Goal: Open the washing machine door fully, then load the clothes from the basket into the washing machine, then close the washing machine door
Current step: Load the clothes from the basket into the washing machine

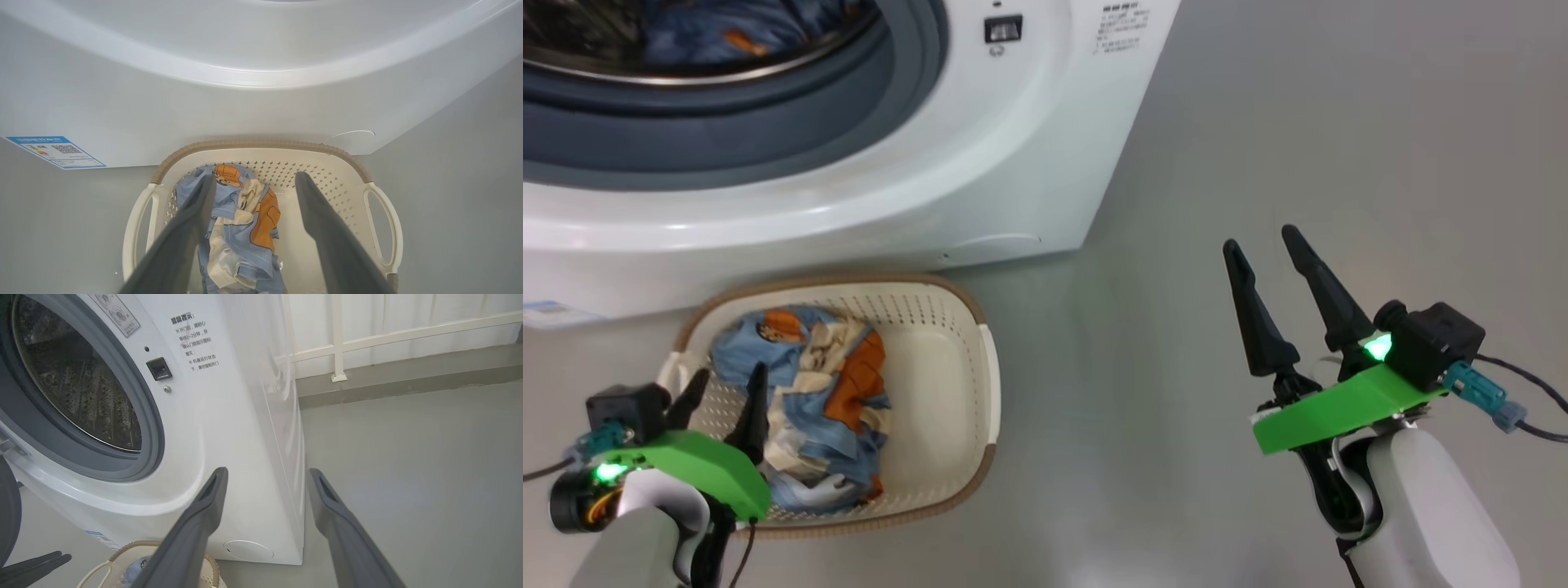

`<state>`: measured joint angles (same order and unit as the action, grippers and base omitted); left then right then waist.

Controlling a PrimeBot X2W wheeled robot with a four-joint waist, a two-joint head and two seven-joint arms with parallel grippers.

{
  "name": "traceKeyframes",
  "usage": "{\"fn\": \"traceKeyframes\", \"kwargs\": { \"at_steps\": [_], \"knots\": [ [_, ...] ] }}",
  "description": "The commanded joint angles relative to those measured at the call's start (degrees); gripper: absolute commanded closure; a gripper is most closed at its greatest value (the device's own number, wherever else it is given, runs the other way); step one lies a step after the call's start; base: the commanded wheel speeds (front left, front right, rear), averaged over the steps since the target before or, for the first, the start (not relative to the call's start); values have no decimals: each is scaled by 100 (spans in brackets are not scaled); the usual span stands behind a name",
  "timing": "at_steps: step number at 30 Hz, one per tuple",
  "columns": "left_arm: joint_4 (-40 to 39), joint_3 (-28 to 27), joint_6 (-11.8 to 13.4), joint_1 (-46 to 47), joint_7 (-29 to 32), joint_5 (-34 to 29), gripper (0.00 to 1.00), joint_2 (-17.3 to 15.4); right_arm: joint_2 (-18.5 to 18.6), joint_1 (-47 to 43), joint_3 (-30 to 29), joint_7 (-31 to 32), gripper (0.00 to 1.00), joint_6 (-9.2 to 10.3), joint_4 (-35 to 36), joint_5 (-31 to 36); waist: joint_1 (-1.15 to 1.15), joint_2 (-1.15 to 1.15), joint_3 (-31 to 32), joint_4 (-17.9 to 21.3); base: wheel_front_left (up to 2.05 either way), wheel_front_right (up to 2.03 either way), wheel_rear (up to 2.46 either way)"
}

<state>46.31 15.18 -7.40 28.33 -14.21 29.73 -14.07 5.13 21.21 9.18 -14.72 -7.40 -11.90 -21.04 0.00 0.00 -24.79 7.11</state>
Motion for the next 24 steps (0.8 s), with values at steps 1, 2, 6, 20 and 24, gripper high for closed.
{"fn": "traceKeyframes", "kwargs": {
  "at_steps": [1, 2, 6, 20, 24],
  "knots": [
    [12, -111, -9, 186, -61, 114, 0, -258, -71, 88, 134, -28, 0, -9, 173, 57, 0, 0, -501, 187, 0, 0, 0],
    [76, -78, -9, 259, -63, 225, 0, -267, -84, 127, 138, -28, 0, -9, 184, 65, 0, 0, -597, 207, 0, 0, 0],
    [417, 219, -9, 568, -63, 376, 0, -382, -128, 287, 177, -28, 0, -9, 228, 105, 0, 0, -976, 295, 0, 0, 0],
    [1464, 1104, -9, 1580, 498, 928, 0, -769, -208, 706, 253, -28, 0, -9, 439, 139, 0, 0, -2108, 719, 0, 0, 0],
    [1602, 1340, -9, 1815, 620, 1054, 0, -850, -218, 761, 252, -28, 0, -9, 486, 140, 0, 0, -2385, 824, 0, 0, 0]
  ]
}}
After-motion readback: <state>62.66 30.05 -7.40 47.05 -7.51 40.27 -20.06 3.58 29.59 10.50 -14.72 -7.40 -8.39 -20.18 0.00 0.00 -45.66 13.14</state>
